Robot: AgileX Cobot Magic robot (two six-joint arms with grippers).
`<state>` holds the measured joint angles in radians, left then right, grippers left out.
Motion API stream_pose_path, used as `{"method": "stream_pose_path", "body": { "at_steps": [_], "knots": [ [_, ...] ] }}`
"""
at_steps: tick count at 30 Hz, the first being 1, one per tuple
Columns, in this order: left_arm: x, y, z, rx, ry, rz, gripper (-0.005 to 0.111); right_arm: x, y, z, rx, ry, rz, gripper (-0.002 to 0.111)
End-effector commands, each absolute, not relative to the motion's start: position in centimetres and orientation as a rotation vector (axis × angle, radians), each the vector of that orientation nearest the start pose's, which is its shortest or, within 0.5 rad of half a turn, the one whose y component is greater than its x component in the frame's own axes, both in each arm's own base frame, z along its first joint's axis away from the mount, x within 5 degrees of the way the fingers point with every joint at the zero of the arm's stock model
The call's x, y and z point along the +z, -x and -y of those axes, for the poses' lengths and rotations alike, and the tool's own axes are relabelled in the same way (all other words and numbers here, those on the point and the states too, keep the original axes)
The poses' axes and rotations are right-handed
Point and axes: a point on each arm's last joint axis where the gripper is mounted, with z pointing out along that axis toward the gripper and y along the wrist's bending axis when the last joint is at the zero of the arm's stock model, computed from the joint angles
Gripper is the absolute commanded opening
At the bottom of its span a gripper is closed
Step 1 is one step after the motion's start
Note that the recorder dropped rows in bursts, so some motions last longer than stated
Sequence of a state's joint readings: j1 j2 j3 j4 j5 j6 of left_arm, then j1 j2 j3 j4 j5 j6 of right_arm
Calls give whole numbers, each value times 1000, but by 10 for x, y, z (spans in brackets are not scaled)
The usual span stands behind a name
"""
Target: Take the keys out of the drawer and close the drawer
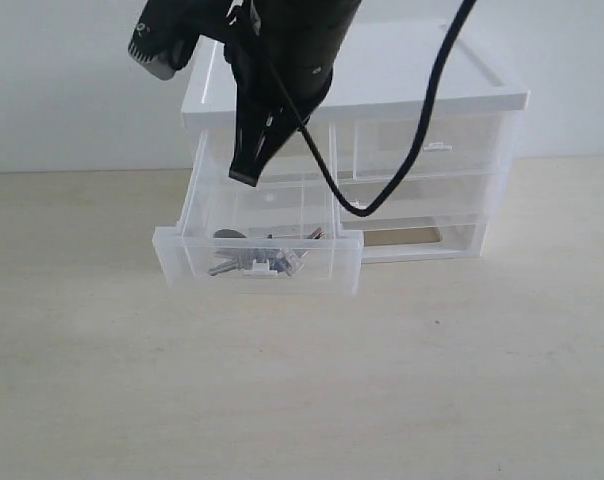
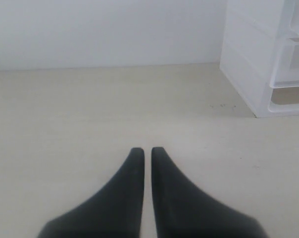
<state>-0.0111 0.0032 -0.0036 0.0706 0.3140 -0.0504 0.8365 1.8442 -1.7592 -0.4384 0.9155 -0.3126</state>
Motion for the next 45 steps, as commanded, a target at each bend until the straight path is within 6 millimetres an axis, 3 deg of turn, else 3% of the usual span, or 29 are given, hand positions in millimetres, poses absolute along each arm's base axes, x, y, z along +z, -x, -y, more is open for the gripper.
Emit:
{"method": "stream_pose_path", "body": {
  "at_steps": [1,5,11,17,22,26,33,41,45],
  "knots": [
    [185,-54,-1,17,3,-1799,4,334,-328,-290,-290,1304,-1876,0],
    [185,-54,-1,17,3,-1799,4,329,-350,-281,-239,1153,-1900,0],
    [185,-54,-1,17,3,-1799,4,316,-366,-269,-242,1118,-1950,0],
    [185,-54,-1,17,3,-1799,4,324,-364,-270,-216,1102,-1925,0],
    [185,-54,-1,17,3,-1799,4,346,-341,-271,-53,1085,-1971,0],
    [185,-54,-1,17,3,-1799,4,342,-331,-274,50,1177,-2025,0],
    [185,-54,-1,17,3,-1799,4,318,-347,-278,-35,1190,-2036,0],
    [185,-54,-1,17,3,-1799,4,322,-362,-280,-98,1076,-1911,0],
    [185,-54,-1,17,3,-1799,4,312,-375,-277,-80,1033,-1920,0]
  ]
}}
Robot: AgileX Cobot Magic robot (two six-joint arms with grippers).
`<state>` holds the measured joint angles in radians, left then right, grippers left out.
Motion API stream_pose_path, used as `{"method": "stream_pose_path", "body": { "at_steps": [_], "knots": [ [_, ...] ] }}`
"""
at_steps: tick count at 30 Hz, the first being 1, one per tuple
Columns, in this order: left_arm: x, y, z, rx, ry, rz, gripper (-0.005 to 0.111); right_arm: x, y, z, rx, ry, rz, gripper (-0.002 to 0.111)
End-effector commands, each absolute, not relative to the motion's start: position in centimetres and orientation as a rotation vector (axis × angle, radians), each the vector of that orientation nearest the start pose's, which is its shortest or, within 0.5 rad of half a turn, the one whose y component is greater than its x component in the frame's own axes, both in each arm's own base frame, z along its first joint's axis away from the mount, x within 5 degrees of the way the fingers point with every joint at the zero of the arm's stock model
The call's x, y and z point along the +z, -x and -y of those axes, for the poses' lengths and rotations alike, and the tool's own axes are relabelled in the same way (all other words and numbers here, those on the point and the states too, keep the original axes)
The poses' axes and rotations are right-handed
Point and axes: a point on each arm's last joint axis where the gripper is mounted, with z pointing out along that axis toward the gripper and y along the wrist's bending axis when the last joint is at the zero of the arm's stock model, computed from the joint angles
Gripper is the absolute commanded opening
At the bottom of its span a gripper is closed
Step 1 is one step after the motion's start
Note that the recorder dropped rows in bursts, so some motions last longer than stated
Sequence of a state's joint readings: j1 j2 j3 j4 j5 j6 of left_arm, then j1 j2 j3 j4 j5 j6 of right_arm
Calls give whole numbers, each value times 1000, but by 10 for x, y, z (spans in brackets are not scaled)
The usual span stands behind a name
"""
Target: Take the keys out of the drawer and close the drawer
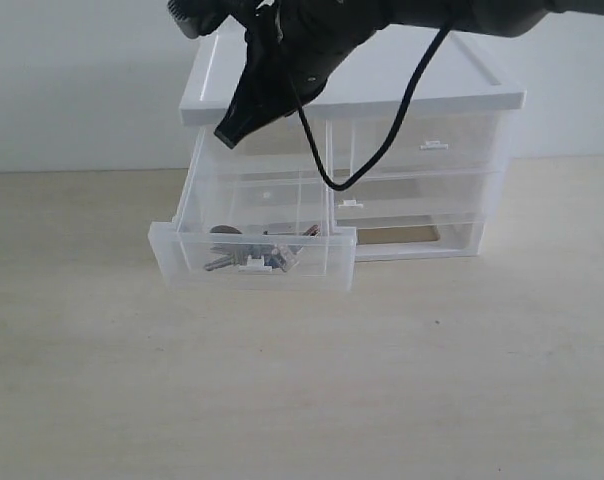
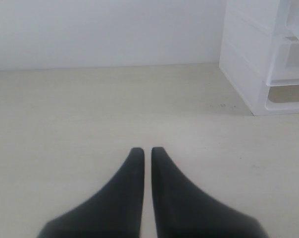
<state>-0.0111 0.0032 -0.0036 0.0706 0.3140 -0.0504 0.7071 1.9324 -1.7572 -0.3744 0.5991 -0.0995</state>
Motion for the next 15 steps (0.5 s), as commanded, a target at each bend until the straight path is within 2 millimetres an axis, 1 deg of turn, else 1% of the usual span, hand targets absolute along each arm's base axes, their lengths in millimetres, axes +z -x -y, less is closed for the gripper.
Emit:
{"method": "stream_pose_path", "body": {
  "at_steps": [1,4,8,10,13,15],
  "knots": [
    [185,-54,-1,17,3,-1799,4,308,-379,-274,-84,1023,-1934,0],
    [185,-54,-1,17,3,-1799,4,307,-384,-267,-93,997,-1957,0],
    [185,-54,-1,17,3,-1799,4,312,-381,-265,-84,985,-1967,0],
    [185,-54,-1,17,3,-1799,4,321,-376,-265,-49,983,-1958,0],
    [185,-54,-1,17,3,-1799,4,340,-364,-262,22,995,-1945,0],
    [185,-54,-1,17,3,-1799,4,350,-354,-259,52,1040,-1952,0]
  ]
}}
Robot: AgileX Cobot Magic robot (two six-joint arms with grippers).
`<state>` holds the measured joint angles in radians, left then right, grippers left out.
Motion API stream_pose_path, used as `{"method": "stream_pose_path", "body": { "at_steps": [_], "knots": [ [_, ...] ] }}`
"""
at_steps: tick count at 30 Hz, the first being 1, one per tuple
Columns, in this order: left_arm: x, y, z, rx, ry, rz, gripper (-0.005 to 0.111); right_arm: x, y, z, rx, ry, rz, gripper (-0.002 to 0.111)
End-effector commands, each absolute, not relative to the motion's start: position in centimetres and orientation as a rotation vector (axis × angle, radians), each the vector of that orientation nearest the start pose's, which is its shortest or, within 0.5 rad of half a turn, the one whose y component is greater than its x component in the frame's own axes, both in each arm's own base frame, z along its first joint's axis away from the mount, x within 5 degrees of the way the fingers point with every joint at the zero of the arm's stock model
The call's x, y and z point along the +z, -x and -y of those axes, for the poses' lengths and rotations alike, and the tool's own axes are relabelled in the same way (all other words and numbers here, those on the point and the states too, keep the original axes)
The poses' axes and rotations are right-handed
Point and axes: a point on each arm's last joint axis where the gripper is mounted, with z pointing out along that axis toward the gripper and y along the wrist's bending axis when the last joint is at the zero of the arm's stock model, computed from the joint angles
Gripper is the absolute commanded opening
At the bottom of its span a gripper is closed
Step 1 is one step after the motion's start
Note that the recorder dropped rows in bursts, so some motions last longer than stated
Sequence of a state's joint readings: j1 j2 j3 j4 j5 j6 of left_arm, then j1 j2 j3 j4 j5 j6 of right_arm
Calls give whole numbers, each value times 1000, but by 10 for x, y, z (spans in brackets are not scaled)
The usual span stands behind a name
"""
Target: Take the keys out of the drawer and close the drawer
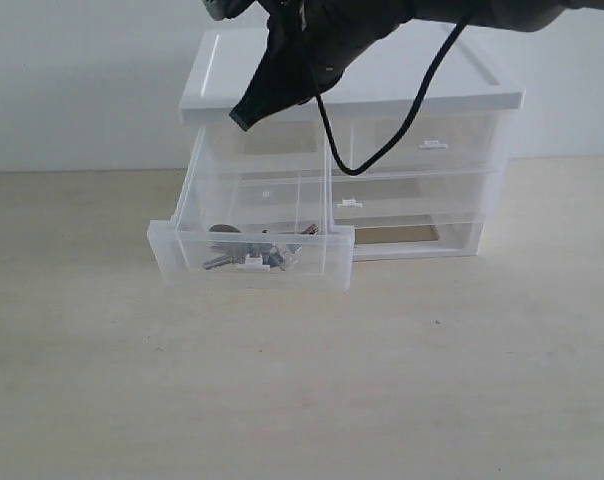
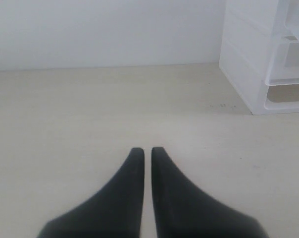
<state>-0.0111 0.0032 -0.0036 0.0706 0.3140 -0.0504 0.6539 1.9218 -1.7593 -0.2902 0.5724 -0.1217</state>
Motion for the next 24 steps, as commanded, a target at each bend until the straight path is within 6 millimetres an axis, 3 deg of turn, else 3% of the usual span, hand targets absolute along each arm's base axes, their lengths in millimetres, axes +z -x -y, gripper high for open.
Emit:
{"method": "stream_pose_path", "body": {
  "at_steps": [1,4,6,7,9,15,20,24],
  "knots": [
    [185,-54,-1,17,3,-1799,4,353,-348,-258,70,1079,-1962,0],
    [185,-54,-1,17,3,-1799,4,354,-333,-257,165,1210,-2005,4],
    [185,-54,-1,17,3,-1799,4,348,-323,-258,248,1290,-2081,23],
    [185,-54,-1,17,3,-1799,4,341,-320,-258,245,1355,-2123,39],
    [185,-54,-1,17,3,-1799,4,331,-317,-257,250,1412,-2200,52],
    [185,-54,-1,17,3,-1799,4,312,-311,-274,314,1541,-2198,51],
    [185,-54,-1,17,3,-1799,4,289,-317,-287,227,1601,-2183,51],
    [185,-54,-1,17,3,-1799,4,288,-323,-285,138,1586,-2162,51]
  ]
}}
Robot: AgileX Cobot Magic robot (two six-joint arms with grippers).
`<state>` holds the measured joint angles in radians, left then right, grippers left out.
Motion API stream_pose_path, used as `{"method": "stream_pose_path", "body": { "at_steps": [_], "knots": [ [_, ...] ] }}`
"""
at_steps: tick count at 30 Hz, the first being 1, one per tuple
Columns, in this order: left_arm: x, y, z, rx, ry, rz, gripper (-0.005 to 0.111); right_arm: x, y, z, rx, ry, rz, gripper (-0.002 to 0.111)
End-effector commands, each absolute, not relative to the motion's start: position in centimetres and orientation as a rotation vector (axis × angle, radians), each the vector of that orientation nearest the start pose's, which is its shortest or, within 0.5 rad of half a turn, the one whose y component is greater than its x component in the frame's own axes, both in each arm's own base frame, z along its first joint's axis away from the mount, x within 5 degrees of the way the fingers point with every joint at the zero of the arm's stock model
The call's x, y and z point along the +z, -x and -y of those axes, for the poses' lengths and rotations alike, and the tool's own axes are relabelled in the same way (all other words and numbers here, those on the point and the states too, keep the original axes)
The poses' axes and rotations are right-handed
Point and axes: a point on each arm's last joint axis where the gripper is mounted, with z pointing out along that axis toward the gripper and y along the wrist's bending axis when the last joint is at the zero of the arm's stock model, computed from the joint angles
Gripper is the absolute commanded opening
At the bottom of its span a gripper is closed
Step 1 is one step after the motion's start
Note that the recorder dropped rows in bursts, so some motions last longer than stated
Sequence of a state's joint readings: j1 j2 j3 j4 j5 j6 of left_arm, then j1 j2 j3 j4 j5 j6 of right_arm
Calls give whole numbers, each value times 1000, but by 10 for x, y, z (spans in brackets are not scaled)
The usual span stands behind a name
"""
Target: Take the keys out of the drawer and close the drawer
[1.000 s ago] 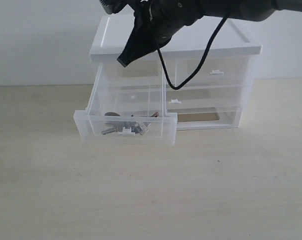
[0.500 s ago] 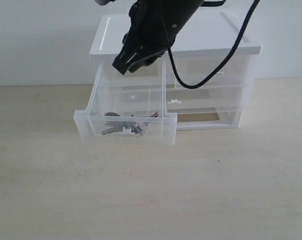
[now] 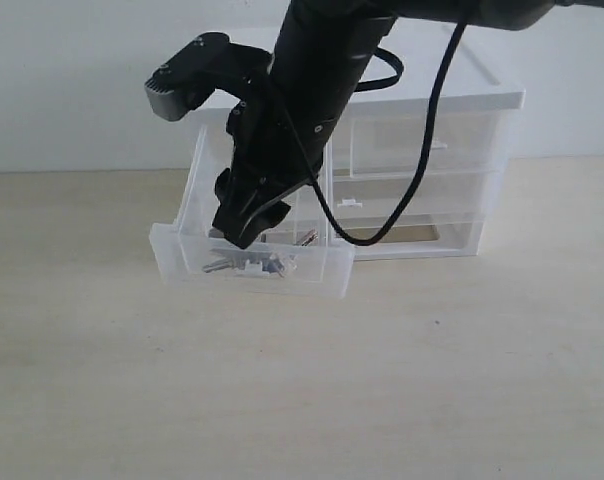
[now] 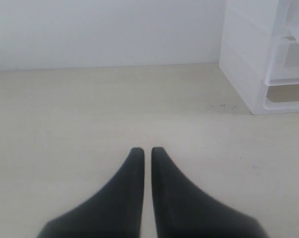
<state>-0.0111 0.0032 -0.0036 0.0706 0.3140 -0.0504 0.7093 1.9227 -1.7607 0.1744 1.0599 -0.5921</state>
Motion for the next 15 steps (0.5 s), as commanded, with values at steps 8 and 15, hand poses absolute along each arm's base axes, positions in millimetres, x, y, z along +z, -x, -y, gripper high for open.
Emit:
{"method": "stream_pose_path", "body": {
  "at_steps": [8,15],
  "knots": [
    [185,-54,-1,17,3,-1799,4,320,-324,-282,116,1462,-2023,51],
    [185,-54,-1,17,3,-1799,4,310,-316,-274,84,1603,-2118,51]
  ]
}}
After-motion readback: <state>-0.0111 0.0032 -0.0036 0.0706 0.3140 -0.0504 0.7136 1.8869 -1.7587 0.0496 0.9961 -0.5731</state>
